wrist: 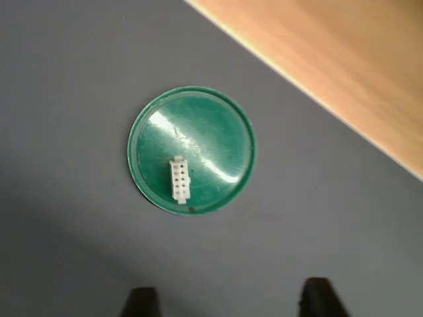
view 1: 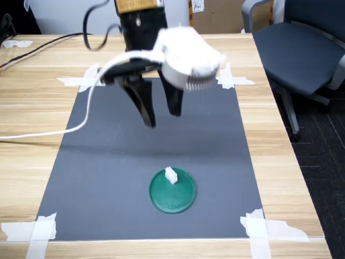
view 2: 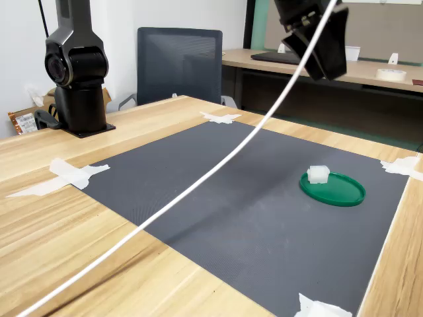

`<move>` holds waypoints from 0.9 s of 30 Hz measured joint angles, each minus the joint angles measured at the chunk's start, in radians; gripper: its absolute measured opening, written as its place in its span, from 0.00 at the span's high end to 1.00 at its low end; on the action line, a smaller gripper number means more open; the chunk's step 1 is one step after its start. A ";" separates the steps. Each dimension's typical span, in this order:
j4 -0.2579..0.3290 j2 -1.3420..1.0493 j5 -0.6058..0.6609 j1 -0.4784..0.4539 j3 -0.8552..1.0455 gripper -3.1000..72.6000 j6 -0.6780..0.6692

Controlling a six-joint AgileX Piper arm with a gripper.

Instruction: Grasp a white terminal and put it in the green lid.

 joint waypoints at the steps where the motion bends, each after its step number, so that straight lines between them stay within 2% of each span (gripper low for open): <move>1: 0.000 -0.034 -0.010 0.000 0.023 0.48 -0.002; 7: 0.001 -0.205 -0.050 0.000 0.136 0.88 -0.006; 9: 0.001 -0.260 -0.055 0.000 0.176 0.95 -0.006; 12: 0.018 -0.346 -0.066 0.000 0.254 0.98 -0.006; 15: 0.063 -0.449 -0.106 -0.001 0.347 0.99 -0.006; 20: 0.231 -0.649 -0.198 -0.082 0.499 0.99 -0.006; 22: 0.278 -0.728 -0.242 -0.124 0.553 0.99 -0.006; 27: 0.298 -0.891 -0.316 -0.148 0.681 0.99 -0.006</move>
